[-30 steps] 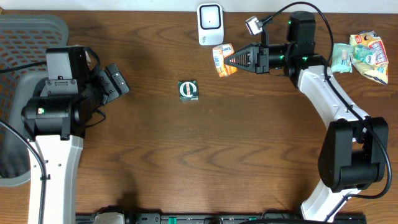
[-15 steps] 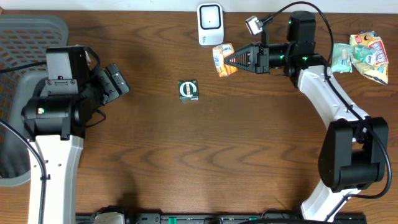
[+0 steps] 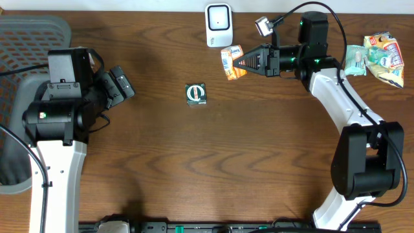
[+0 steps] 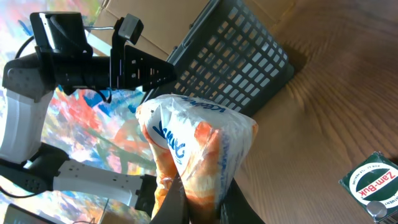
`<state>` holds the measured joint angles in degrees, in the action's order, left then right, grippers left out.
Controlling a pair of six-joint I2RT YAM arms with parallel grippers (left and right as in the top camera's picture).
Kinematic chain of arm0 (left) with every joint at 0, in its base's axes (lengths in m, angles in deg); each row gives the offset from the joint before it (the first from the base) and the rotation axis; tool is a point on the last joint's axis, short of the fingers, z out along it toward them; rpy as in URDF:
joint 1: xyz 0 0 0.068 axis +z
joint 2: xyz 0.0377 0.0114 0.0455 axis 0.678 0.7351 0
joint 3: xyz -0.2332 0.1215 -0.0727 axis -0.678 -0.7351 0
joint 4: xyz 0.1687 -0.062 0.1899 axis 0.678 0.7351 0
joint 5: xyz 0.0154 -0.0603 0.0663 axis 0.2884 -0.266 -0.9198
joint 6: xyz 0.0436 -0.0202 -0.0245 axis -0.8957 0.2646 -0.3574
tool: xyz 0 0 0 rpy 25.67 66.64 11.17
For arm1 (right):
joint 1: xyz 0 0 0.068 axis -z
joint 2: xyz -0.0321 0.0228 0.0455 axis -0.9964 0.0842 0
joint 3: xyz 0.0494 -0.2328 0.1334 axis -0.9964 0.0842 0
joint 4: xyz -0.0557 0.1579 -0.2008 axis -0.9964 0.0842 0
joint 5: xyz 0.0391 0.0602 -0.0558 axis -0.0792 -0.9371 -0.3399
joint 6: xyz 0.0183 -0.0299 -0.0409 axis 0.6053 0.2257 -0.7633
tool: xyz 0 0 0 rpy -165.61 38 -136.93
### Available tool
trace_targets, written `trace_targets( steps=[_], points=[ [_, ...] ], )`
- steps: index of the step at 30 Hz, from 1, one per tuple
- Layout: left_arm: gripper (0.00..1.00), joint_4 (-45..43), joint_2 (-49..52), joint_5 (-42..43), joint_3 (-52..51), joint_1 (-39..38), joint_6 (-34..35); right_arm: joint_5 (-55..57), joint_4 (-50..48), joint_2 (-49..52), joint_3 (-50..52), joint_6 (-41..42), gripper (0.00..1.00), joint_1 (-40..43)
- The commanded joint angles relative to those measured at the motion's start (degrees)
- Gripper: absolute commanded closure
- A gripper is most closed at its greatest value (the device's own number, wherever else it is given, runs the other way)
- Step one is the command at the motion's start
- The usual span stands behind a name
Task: Scan the item barcode
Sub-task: 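Hold the orange box barcode in front of the white scanner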
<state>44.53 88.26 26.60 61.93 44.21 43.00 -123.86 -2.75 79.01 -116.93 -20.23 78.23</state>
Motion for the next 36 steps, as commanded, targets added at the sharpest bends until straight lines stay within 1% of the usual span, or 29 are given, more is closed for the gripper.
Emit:
trace_targets(
  steps=[1, 11, 13, 15, 18, 20, 23, 26, 28, 32, 34, 36],
  points=[
    [0.03, 0.0, 0.0, -0.5, 0.5, 0.3, -0.8, -1.4, 0.2, 0.2, 0.0, -0.7, 0.99, -0.3],
    [0.02, 0.0, 0.0, -0.5, 0.5, 0.3, -0.8, -0.9, 0.3, 0.2, 0.0, -0.6, 0.99, -0.5],
    [0.02, 0.0, 0.0, -0.5, 0.5, 0.3, -0.8, 1.1, 2.4, 0.2, 0.0, -0.7, 0.99, -1.0],
    [0.02, 0.0, 0.0, -0.5, 0.5, 0.3, -0.8, 9.6, 9.0, 0.2, 0.0, -0.8, 0.99, -2.3],
    [0.02, 0.0, 0.0, -0.5, 0.5, 0.3, -0.8, 25.4, 17.6, 0.2, 0.0, -4.0, 0.99, -4.4],
    [0.02, 0.0, 0.0, -0.5, 0.5, 0.3, -0.8, 39.7, 22.9, 0.2, 0.0, -4.9, 0.99, -6.3],
    [0.02, 0.0, 0.0, -0.5, 0.5, 0.3, -0.8, 57.3, 27.7, 0.1, -0.5, -8.4, 0.99, -9.1],
    [0.02, 0.0, 0.0, -0.5, 0.5, 0.3, -0.8, 75.0, 32.5, 0.1, -3.2, -11.1, 0.99, -11.6],
    [0.02, 0.0, 0.0, -0.5, 0.5, 0.3, -0.8, 85.0, 33.7, 0.1, -5.3, -13.8, 0.99, -13.1],
    [0.02, 0.0, 0.0, -0.5, 0.5, 0.3, -0.8, 100.1, 30.4, 0.2, -7.1, -22.4, 0.99, -16.0],
    [0.02, 0.0, 0.0, -0.5, 0.5, 0.3, -0.8, 102.2, 28.9, 0.2, -7.6, -24.2, 0.99, -16.8],
    [0.02, 0.0, 0.0, -0.5, 0.5, 0.3, -0.8, 101.2, 27.1, 0.5, -8.9, -24.3, 0.99, -16.8]
  ],
)
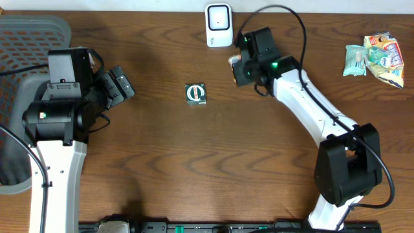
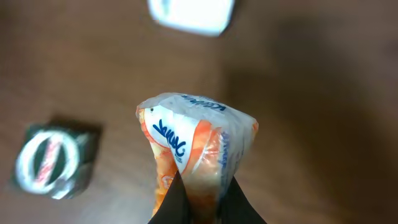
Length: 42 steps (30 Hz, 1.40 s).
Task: Scan the item barcode
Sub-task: 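Hold the orange box barcode in front of the white scanner, then carry the orange box to the far right pile and release it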
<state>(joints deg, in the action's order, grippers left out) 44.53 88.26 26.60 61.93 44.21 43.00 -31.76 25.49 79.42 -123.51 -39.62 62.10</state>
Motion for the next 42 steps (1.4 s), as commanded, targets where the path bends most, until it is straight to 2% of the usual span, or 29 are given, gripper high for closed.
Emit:
trace_targets(
  steps=[1, 8, 17, 19, 24, 29, 39, 42],
  points=[
    [0.02, 0.0, 0.0, -0.5, 0.5, 0.3, -0.8, 8.4, -1.8, 0.2, -3.0, -5.0, 0.99, -0.5],
    [0.02, 0.0, 0.0, -0.5, 0.5, 0.3, -0.8, 7.5, -3.4, 5.6, -14.6, -9.7, 0.99, 0.2],
    [0.02, 0.0, 0.0, -0.5, 0.5, 0.3, -0.8, 9.1, 5.3, 25.4, -42.2, -16.7, 0.99, 0.3],
    [0.02, 0.0, 0.0, -0.5, 0.5, 0.3, -0.8, 7.9, 3.6, 28.1, -45.1, -23.5, 0.99, 0.1],
    [0.02, 0.0, 0.0, -0.5, 0.5, 0.3, -0.8, 15.5, -6.1, 31.8, -45.9, -33.6, 0.99, -1.5],
    [0.02, 0.0, 0.0, -0.5, 0.5, 0.3, -0.8, 14.5, -10.5, 33.9, -45.9, -38.5, 0.99, -1.8],
    [0.02, 0.0, 0.0, -0.5, 0.5, 0.3, -0.8, 13.6, -12.3, 37.8, -45.8, -38.7, 0.99, -1.9],
    [0.02, 0.0, 0.0, -0.5, 0.5, 0.3, -0.8, 14.8, -12.0, 37.5, -46.2, -35.6, 0.99, -1.8]
  ],
)
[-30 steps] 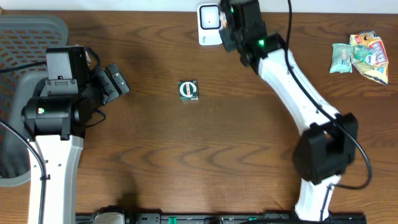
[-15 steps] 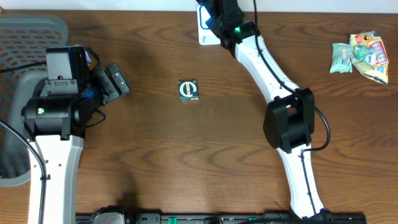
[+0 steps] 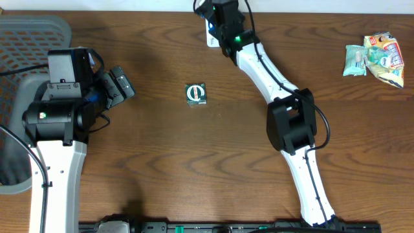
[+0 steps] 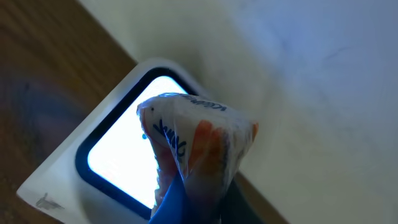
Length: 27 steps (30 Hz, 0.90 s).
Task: Scan the item barcode
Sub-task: 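Carry the orange box to the far right pile and release it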
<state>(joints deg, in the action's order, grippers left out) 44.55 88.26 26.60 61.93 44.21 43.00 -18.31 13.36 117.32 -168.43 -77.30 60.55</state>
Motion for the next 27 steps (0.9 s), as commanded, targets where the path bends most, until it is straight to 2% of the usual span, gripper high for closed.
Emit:
trace_targets(
  steps=[1, 7, 16, 18, 23, 27],
  points=[
    [0.02, 0.0, 0.0, -0.5, 0.5, 0.3, -0.8, 1.8, 0.2, -0.6, -1.5, 2.5, 0.99, -0.3],
    [0.02, 0.0, 0.0, -0.5, 0.5, 0.3, -0.8, 3.6, 4.5, -2.9, -3.7, 3.7, 0.99, 0.5],
    [0.02, 0.0, 0.0, -0.5, 0.5, 0.3, -0.8, 19.2, 15.2, -5.3, -4.2, 4.0, 0.99, 9.3],
    [0.02, 0.0, 0.0, -0.5, 0.5, 0.3, -0.8, 21.5, 18.8, -5.3, -4.2, 7.0, 0.99, 12.2],
    [0.02, 0.0, 0.0, -0.5, 0.5, 0.3, -0.8, 21.9, 29.3, -5.3, -4.2, 20.7, 0.99, 21.7],
    [0.02, 0.0, 0.0, -0.5, 0.5, 0.3, -0.8, 21.9, 35.0, -5.3, -4.2, 24.5, 0.99, 28.4]
  ],
)
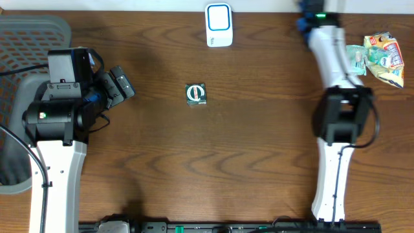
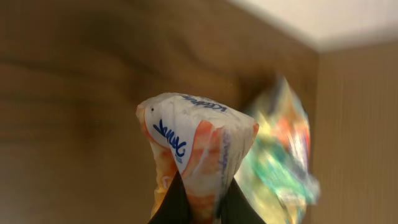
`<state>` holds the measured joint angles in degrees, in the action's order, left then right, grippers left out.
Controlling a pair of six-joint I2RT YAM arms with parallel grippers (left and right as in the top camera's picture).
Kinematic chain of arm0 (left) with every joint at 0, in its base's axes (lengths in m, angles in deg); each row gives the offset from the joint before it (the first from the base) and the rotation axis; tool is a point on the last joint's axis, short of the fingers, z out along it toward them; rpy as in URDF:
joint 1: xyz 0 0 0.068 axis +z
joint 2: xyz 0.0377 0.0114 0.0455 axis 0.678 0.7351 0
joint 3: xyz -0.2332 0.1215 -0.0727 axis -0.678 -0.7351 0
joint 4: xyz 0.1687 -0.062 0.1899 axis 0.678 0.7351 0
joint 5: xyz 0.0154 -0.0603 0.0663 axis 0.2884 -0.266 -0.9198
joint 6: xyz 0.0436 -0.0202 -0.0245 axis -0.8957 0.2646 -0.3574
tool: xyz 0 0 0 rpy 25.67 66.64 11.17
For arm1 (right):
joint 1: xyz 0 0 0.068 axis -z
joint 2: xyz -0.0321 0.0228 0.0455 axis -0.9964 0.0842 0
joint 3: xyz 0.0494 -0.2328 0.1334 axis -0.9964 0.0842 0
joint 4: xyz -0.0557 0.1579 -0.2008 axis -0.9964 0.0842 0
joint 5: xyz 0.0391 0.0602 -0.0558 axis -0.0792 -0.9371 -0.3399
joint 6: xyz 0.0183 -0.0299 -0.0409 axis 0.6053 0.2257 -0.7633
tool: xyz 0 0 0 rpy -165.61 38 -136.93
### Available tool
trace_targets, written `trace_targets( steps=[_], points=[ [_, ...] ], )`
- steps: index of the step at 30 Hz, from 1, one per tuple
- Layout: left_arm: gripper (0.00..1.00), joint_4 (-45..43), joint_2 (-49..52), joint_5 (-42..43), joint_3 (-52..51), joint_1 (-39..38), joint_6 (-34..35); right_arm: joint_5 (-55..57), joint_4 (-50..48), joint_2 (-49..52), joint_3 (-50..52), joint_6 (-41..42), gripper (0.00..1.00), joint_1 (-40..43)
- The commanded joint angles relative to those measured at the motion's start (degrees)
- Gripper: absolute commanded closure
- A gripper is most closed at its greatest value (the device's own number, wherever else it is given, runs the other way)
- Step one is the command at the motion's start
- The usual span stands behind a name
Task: Scan the item barcode
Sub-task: 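Carry the orange box to the far right pile and release it, then reach the right gripper over the green Zam-Buk tin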
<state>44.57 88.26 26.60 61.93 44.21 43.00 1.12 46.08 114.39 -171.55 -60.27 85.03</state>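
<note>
In the right wrist view my right gripper (image 2: 200, 186) is shut on an orange and white packet (image 2: 196, 146) with blue lettering, its black fingers (image 2: 176, 202) pinching the lower end. From overhead the right arm (image 1: 318, 19) reaches to the table's far edge, left of the packet pile, and the held packet is hidden under the wrist. The white scanner (image 1: 218, 24) stands at the far edge, middle, with nothing in front of it. My left gripper (image 1: 120, 83) hovers at the left and holds nothing that I can see.
A pile of colourful packets (image 1: 376, 57) lies at the far right, blurred behind the held packet (image 2: 280, 155). A small green round tin (image 1: 195, 94) sits mid-table. A grey mesh basket (image 1: 29, 32) fills the far left corner.
My right gripper, still shut on the packet, has moved from right in front of the scanner's lit window to the far right, near the packet pile. The left arm is unchanged.
My right gripper held the packet in the air to the right of the scanner. Then it held the packet closer to the scanner, then against the scanner's lit window. Now it holds the packet by the pile at the far right.
</note>
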Motion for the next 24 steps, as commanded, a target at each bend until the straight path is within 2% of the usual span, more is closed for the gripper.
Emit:
trace_targets(
  steps=[1, 7, 9, 12, 15, 18, 21, 24],
  points=[
    [0.02, 0.0, 0.0, -0.5, 0.5, 0.3, -0.8, 2.8, 3.1, -2.4, -1.0, 7.4, 0.99, 5.3],
    [0.02, 0.0, 0.0, -0.5, 0.5, 0.3, -0.8, 3.0, 4.8, -2.4, -1.0, 7.5, 0.99, 10.9],
    [0.02, 0.0, 0.0, -0.5, 0.5, 0.3, -0.8, 1.1, 4.9, -2.4, -1.0, 7.6, 0.82, 11.6],
    [0.02, 0.0, 0.0, -0.5, 0.5, 0.3, -0.8, -0.2, 5.0, -2.4, -1.0, 7.8, 0.50, 12.1],
    [0.02, 0.0, 0.0, -0.5, 0.5, 0.3, -0.8, -1.1, 5.0, -2.4, -1.0, 7.9, 0.42, 12.1],
    [0.02, 0.0, 0.0, -0.5, 0.5, 0.3, -0.8, -5.9, 5.7, -2.4, -1.0, 7.9, 0.26, 12.0],
    [0.02, 0.0, 0.0, -0.5, 0.5, 0.3, -0.8, -17.8, 6.7, -2.4, -1.0, 7.8, 0.24, 11.8],
    [0.02, 0.0, 0.0, -0.5, 0.5, 0.3, -0.8, -35.8, 7.6, -2.4, -1.0, 7.8, 0.24, 11.3]
  ],
)
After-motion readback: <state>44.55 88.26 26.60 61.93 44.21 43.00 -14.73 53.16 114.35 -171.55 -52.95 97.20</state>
